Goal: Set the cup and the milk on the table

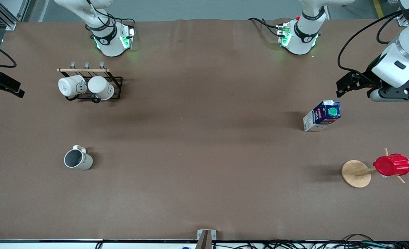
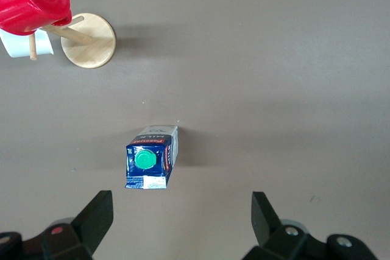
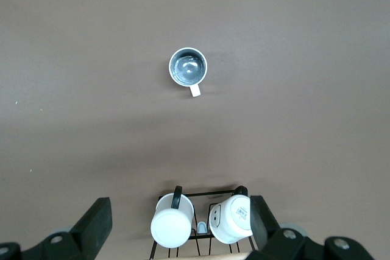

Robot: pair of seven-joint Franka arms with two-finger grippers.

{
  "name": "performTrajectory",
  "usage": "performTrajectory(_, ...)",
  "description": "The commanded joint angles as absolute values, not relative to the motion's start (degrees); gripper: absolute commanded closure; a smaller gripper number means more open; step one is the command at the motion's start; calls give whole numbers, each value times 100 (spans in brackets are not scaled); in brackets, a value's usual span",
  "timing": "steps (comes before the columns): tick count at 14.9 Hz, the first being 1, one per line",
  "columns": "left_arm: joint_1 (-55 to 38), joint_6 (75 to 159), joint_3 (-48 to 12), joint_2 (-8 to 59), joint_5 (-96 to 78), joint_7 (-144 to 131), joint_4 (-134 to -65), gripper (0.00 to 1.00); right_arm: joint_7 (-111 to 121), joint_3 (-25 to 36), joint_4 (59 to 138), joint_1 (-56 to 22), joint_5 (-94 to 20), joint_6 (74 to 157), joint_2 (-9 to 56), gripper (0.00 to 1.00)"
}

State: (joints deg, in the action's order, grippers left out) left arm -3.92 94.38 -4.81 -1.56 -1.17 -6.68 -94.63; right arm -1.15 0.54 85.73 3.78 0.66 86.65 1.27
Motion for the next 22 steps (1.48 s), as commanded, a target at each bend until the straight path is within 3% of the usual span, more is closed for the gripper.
performTrajectory(1, -369, 9378, -483, -246, -141, -624, -9483, 0, -97, 70, 8640, 395, -35, 8657, 9, 0)
performTrajectory(14, -168, 9544, -439, 8, -132, -625, -9579, 0, -26, 167, 8640, 404, -79, 8640, 9, 0)
performTrajectory(22, 237, 11098, -457, -70, -44, -624, -11292, 0, 192, 176, 8640, 413, -79, 8631, 9, 0)
